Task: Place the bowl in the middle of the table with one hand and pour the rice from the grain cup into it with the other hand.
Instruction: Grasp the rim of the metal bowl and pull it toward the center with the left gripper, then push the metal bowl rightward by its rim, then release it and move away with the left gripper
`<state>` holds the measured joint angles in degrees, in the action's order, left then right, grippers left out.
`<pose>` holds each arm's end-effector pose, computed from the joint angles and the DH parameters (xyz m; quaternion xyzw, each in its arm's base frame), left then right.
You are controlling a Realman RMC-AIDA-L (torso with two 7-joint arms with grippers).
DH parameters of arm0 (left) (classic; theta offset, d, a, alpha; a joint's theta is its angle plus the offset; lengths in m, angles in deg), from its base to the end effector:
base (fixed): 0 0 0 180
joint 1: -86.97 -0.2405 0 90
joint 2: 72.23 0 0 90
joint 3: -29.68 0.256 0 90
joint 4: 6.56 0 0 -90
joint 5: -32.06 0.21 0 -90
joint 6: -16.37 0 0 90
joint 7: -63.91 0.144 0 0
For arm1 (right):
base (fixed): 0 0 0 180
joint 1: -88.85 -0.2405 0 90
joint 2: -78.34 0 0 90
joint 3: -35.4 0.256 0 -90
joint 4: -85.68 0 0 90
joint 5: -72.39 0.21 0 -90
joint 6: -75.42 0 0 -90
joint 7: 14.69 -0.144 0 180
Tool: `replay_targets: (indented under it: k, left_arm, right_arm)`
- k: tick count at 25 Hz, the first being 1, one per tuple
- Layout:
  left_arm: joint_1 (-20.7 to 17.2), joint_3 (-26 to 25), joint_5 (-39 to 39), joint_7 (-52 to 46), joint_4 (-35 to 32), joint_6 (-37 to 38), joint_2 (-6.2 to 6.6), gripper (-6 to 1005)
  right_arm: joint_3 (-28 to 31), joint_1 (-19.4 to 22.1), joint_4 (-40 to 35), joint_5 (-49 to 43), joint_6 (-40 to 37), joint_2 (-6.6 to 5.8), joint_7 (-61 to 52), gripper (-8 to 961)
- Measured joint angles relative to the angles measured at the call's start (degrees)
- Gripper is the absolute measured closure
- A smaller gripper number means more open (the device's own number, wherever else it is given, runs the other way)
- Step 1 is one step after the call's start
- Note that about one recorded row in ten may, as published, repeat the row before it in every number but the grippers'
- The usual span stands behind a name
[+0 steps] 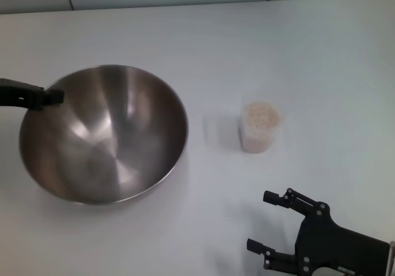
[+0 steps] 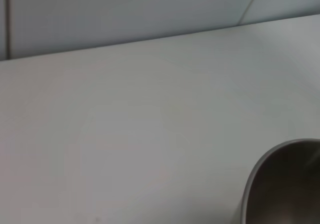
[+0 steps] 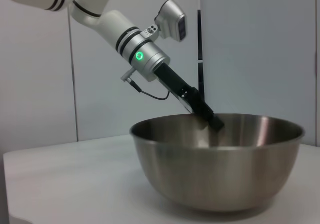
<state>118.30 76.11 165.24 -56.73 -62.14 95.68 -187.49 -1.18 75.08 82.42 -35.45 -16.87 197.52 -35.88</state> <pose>-0.2810 0.3735 0.0601 -0.8790 -0.4166 -0.0545 0.2253 0.3196 0.1717 -0.0789 -0.9156 0.1080 0.3218 0.2157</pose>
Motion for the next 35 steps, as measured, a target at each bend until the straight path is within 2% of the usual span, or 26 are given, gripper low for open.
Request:
replay_targets:
  k: [4, 7, 11, 13, 14, 19, 35]
  left_arm:
    - [4.0, -2.3, -0.3, 0.9, 6.7, 1.4, 1.51, 963]
    - [5.9, -4.0, -0.4, 2.4, 9.0, 2.6, 1.64, 967]
    - [6.9, -4.1, -0.5, 3.4, 8.7, 2.5, 0.59, 969]
    - [7.4, -4.0, -0.5, 4.2, 8.8, 1.9, -0.37, 969]
    - [7.9, -3.8, -0.3, 4.9, 9.1, 1.2, -1.27, 969]
    - [8.2, -2.9, 0.0, 5.3, 8.9, 0.2, -2.45, 969]
    - [7.5, -2.3, 0.0, 5.1, 9.2, -1.7, -2.32, 968]
  right_arm:
    - [0.0, 0.0, 0.0, 0.0, 0.0, 0.06, 0.0, 125]
    - [0.0, 0.1, 0.0, 0.0, 0.0, 0.07, 0.0, 127]
    - [0.1, 0.1, 0.0, 0.0, 0.0, 0.09, 0.0, 130]
    - [0.1, 0.1, 0.0, 0.0, 0.0, 0.09, 0.1, 132]
    - [0.1, 0.1, 0.0, 0.0, 0.0, 0.09, 0.1, 133]
    - [0.1, 0.1, 0.0, 0.0, 0.0, 0.09, 0.1, 137]
    - [0.2, 0.1, -0.1, 0.0, 0.0, 0.0, 0.4, 149]
